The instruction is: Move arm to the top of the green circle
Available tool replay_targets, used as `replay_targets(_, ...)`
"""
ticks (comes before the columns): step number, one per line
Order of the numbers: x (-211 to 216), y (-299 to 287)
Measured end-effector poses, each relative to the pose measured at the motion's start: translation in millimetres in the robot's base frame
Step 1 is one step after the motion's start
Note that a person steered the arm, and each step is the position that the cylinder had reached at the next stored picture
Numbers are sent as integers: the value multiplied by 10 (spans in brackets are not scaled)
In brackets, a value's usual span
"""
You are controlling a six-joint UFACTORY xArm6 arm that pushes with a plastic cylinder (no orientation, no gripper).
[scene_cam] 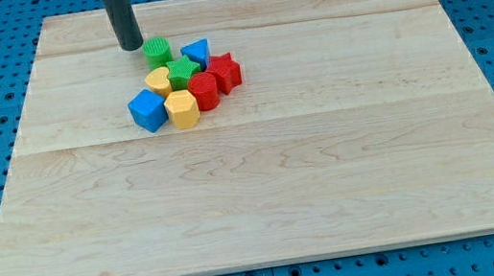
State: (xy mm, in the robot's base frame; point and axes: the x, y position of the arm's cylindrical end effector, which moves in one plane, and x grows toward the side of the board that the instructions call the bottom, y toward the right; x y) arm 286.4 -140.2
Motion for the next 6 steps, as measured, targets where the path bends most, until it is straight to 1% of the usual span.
replay_targets(2, 385, 44)
replay_targets(3, 488, 44)
replay_targets(4, 330, -417)
replay_targets(5, -32, -451)
replay_targets(6, 41, -71)
